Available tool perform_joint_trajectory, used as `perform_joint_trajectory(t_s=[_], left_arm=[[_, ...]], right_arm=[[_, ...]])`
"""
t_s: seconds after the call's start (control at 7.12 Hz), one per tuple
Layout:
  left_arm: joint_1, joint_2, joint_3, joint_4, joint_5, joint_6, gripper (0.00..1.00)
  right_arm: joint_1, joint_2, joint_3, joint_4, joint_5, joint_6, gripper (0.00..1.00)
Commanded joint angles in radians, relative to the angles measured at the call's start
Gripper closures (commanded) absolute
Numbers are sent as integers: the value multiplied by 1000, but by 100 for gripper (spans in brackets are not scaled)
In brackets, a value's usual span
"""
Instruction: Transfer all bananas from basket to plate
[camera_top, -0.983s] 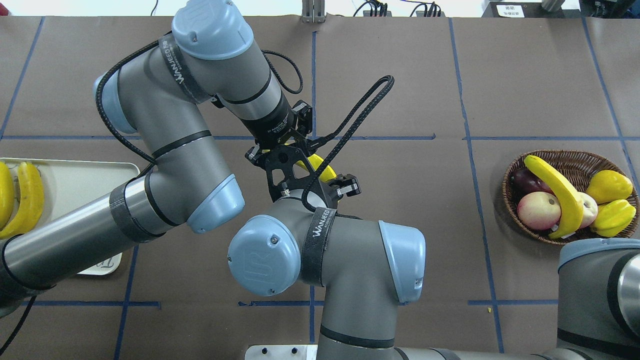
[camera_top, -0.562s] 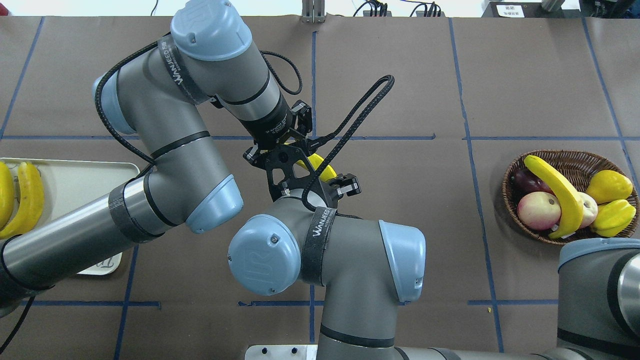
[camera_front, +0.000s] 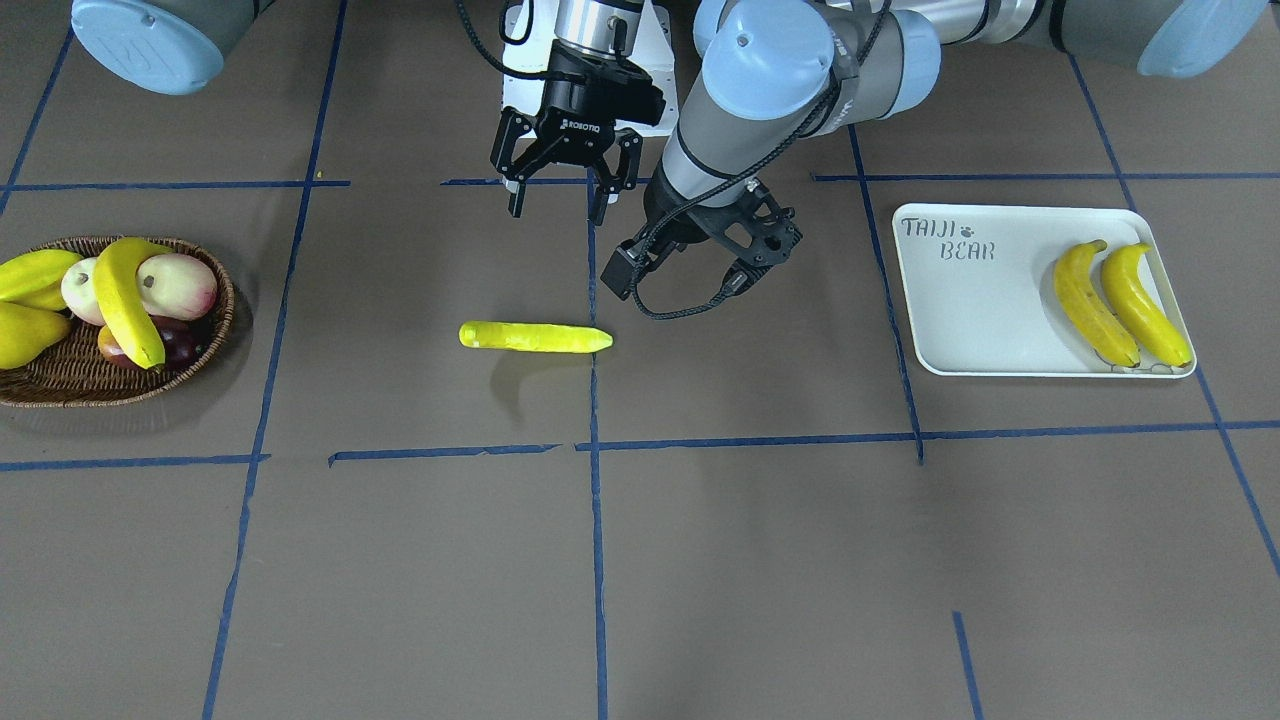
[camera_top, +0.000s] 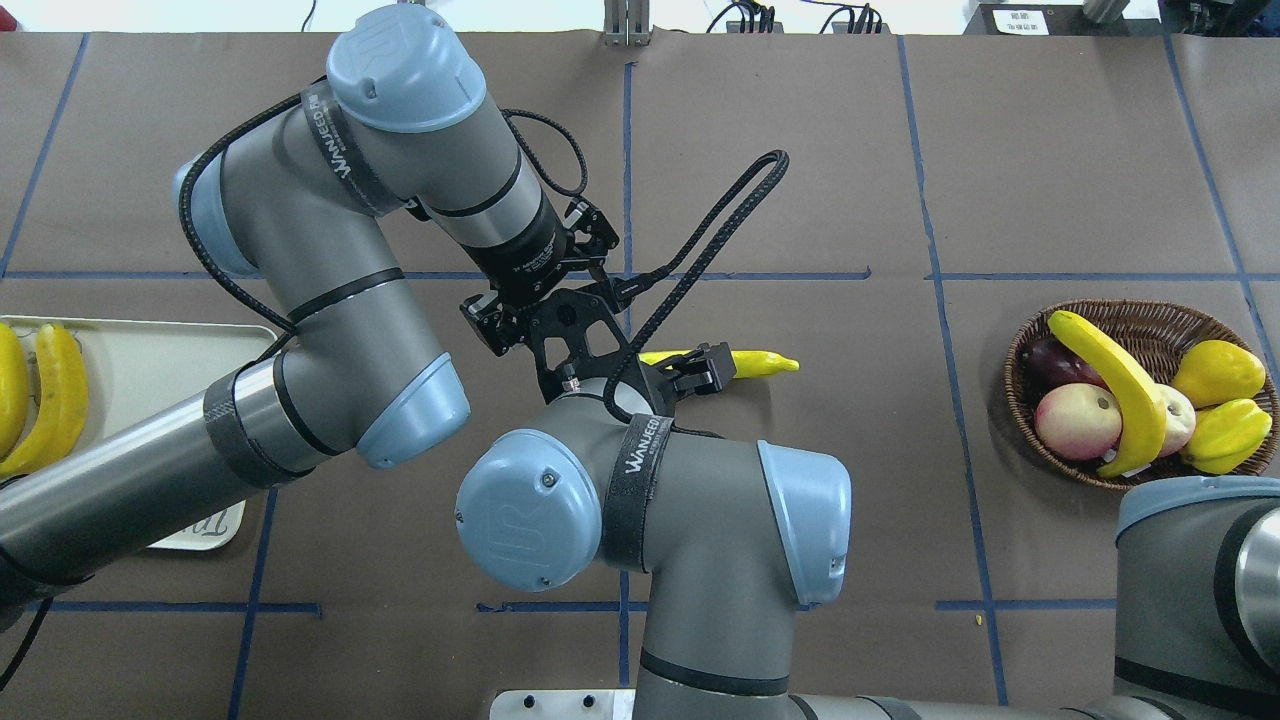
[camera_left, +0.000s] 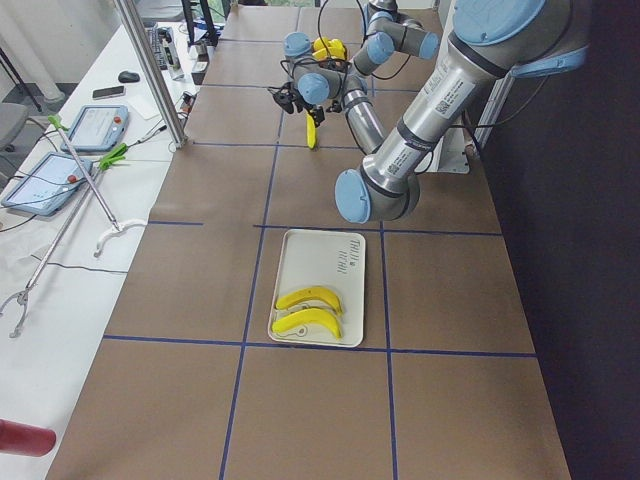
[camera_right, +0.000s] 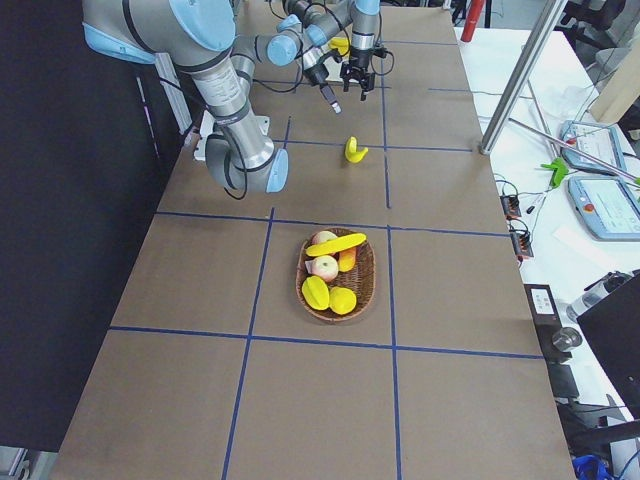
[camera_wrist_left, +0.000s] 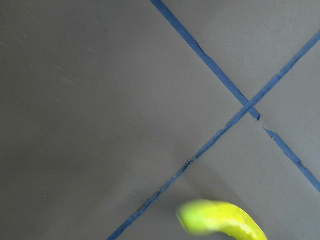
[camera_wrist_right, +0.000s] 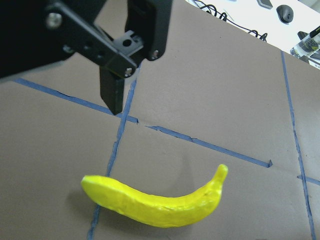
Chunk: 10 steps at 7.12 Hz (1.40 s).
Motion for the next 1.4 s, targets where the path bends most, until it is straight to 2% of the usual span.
perform_joint_trajectory(t_s=[0.0,0.28,0.42,0.56,0.7,0.98,1.12,1.26], left_arm=[[-11,19,-5,0,1,11,1],[-45,89,-30,0,1,94,1],[-86,207,-133,7,-3,216,1],[-131,299,-227,16,-5,394,1],[-178,373,-258,16,-3,605,1],[-264,525,-295,14,-8,1134,1],[-274,527,-301,4,-2,1255,1],[-268,495,-307,-1,-3,1217,0]], right_arm=[[-21,-134,122,183,104,-17,1],[1,-148,120,209,129,-12,1],[10,-188,120,285,146,-12,1],[33,-211,120,324,205,-14,1],[64,-211,120,324,268,-14,1],[82,-213,111,324,320,-5,1],[84,-213,110,324,327,-2,1],[85,-213,108,324,327,-1,1]])
